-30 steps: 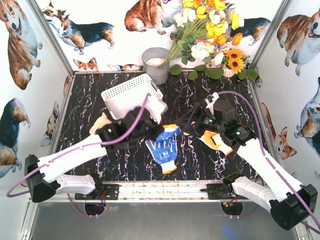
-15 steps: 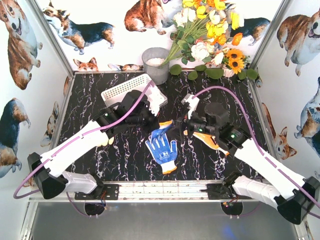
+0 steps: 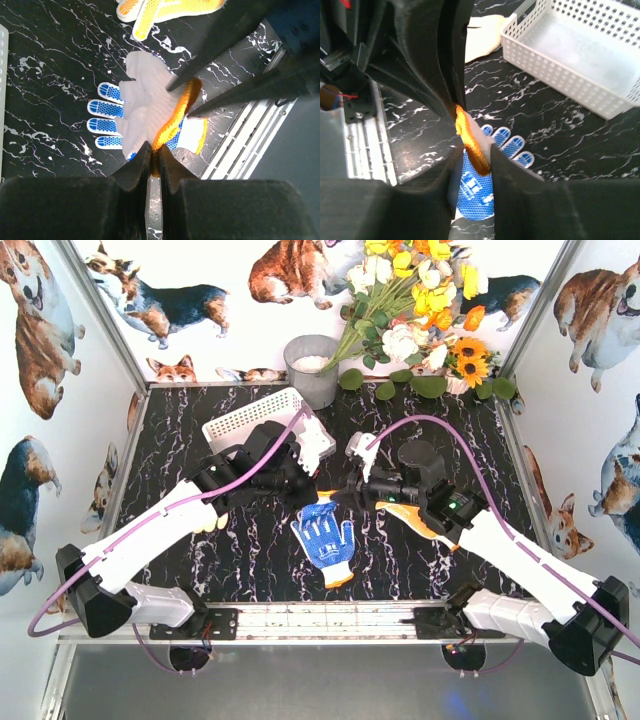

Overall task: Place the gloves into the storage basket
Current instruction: Turn over the glove, then pair the glove with the glove.

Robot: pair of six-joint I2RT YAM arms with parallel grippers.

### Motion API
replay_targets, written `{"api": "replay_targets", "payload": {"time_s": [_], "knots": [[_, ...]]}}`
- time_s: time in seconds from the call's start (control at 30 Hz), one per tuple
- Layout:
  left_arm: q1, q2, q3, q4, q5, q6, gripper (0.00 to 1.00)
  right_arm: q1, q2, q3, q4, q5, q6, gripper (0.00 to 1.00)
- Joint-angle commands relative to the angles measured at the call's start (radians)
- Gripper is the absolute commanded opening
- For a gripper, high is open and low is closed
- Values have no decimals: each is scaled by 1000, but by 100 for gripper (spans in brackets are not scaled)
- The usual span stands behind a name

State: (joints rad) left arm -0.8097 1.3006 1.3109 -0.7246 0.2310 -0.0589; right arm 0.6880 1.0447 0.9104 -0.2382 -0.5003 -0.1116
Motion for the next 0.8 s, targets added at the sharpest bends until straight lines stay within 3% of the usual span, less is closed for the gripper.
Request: {"api": "replay_targets", "payload": {"time_s": [0.0, 0.03, 0.2, 0.37, 0.57, 0.77], "knots": [[10, -10, 13, 26, -21, -13, 0, 7, 0, -13, 168, 16, 57, 11], [12, -4, 14, 24, -45, -19, 0, 7, 5, -19, 195, 33, 82, 0], [31, 36, 23, 44, -183, -59, 0, 7, 63, -51, 341, 111, 137, 0], [89, 80, 64, 81, -220, -65, 0, -2, 171, -43, 533, 217, 161, 0], [145, 134, 132, 82, -233, -21, 0, -30, 325, 94, 575, 137, 169, 0], [162, 137, 37, 126, -168, -28, 0, -51, 365, -10, 726, 78, 239, 0]]}}
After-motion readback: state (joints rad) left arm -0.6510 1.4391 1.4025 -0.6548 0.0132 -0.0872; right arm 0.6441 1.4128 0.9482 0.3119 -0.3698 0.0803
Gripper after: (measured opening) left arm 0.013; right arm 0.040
